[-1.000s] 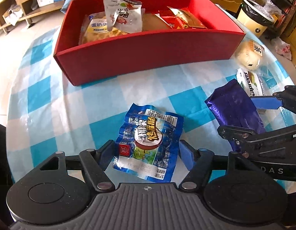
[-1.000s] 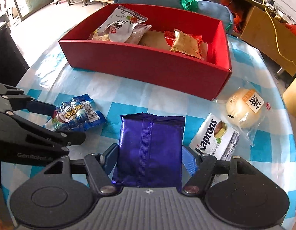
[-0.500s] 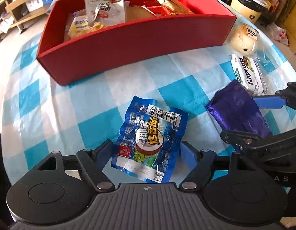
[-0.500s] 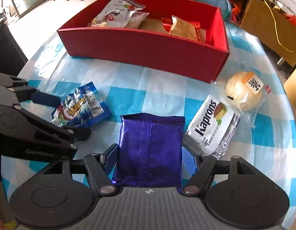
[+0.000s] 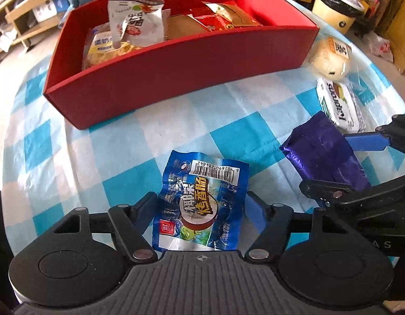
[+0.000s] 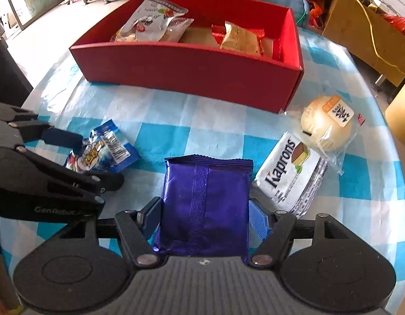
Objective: Organize snacks
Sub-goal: 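Lift the blue sausage packet with the left tool while the right tool lifts the purple bag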
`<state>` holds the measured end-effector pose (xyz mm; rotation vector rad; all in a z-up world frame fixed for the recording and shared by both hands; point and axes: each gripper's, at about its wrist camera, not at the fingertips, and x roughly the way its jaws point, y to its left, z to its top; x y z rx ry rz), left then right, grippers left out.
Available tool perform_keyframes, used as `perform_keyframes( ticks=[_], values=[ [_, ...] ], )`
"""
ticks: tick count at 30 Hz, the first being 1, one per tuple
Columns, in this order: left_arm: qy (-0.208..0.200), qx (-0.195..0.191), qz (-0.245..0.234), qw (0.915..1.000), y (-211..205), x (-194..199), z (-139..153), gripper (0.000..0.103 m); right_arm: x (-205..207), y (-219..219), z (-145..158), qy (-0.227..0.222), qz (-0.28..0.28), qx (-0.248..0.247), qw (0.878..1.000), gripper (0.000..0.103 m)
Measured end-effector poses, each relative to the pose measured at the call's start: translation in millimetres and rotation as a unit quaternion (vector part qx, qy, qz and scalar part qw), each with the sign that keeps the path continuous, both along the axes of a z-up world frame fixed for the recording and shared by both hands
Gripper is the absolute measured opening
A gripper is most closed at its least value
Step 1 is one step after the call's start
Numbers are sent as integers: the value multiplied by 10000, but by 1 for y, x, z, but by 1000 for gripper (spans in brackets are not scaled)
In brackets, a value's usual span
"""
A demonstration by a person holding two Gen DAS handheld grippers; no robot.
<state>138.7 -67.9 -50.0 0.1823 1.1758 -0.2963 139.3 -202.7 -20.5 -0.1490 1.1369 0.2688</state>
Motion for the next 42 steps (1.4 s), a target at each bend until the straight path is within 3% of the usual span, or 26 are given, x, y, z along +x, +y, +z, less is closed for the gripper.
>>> perform_keyframes(
  ticks=[23, 42],
  values=[
    [-549, -354, 310, 9974, 7, 5, 45, 77, 13, -10, 38, -609, -310, 246, 9974, 65],
    [-756, -416, 469, 9952, 4, 17, 61, 77, 22, -16, 51, -800, -476, 306, 9952, 65]
  ],
)
